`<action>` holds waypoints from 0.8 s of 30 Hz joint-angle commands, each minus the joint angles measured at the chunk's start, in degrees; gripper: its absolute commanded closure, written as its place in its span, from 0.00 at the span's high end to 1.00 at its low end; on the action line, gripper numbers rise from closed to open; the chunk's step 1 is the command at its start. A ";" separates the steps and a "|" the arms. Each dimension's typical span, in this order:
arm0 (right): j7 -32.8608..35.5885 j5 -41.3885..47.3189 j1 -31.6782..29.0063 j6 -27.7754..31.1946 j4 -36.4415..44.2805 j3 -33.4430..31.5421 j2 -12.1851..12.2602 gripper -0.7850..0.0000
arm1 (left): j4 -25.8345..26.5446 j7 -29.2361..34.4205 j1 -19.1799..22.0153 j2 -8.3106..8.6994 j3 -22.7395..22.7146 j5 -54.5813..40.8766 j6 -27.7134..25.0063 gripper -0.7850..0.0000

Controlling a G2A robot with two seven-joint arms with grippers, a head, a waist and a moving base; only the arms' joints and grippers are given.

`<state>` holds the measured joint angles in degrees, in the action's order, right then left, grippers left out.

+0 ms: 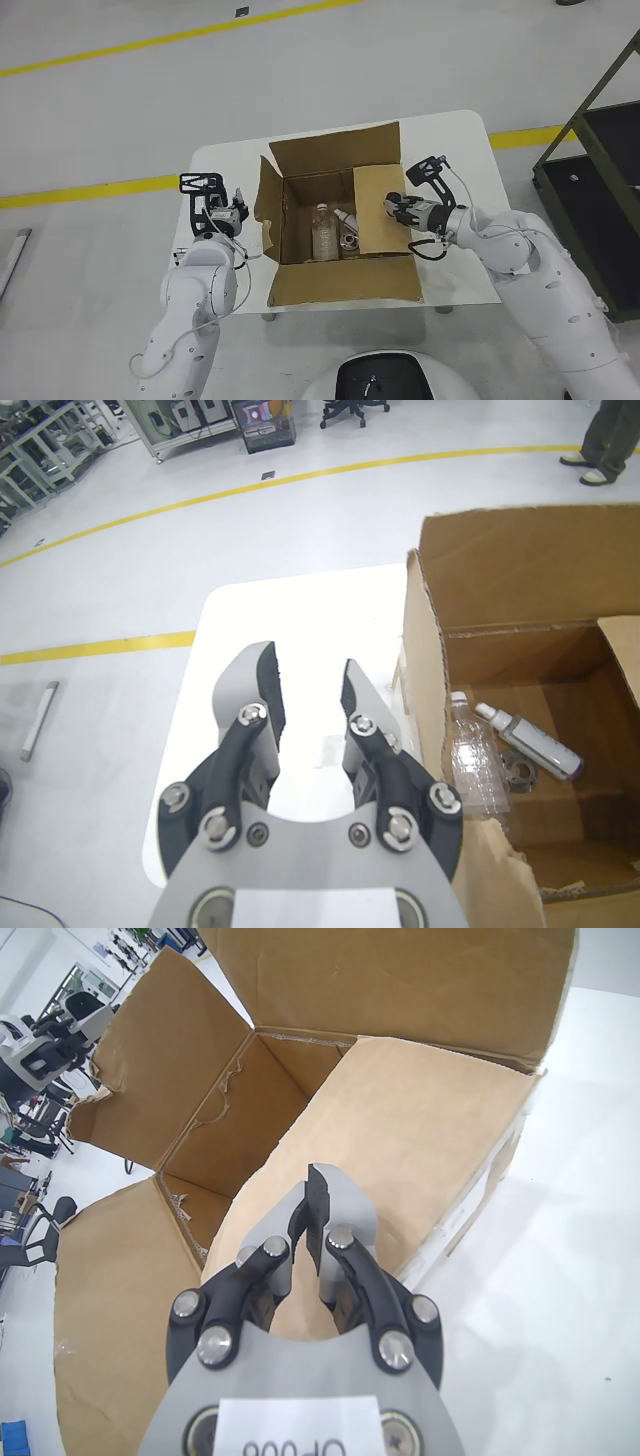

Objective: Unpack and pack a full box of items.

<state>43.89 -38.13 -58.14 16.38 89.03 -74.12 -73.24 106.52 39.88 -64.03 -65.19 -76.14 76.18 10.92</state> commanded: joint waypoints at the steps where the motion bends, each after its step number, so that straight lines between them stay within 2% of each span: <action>1: -0.03 0.06 -0.08 -0.15 0.20 0.11 0.07 0.00 | 0.34 0.66 -0.19 0.06 0.44 0.08 -3.40 0.00; 4: -0.27 0.00 -0.17 -0.51 0.49 0.31 0.18 0.00 | 0.52 1.26 -0.66 0.19 1.26 -0.54 -9.58 0.00; 12: -1.15 0.54 -0.47 -3.53 1.82 -0.52 0.51 0.00 | 0.33 -4.07 -2.01 0.61 2.20 -0.42 -22.63 0.00; 18: -2.96 1.04 -0.91 -8.75 3.13 -2.66 0.78 0.00 | 0.17 -6.18 -3.03 0.68 3.67 -0.20 -27.76 0.00; 24: 2.27 0.47 0.83 -8.14 1.58 -0.48 0.95 0.00 | -0.65 -7.05 -2.99 0.64 5.21 0.45 -30.94 0.00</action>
<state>45.63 -37.63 -57.65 8.06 91.07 -75.12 -72.27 106.00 32.91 -67.11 -64.54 -71.09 76.52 -19.83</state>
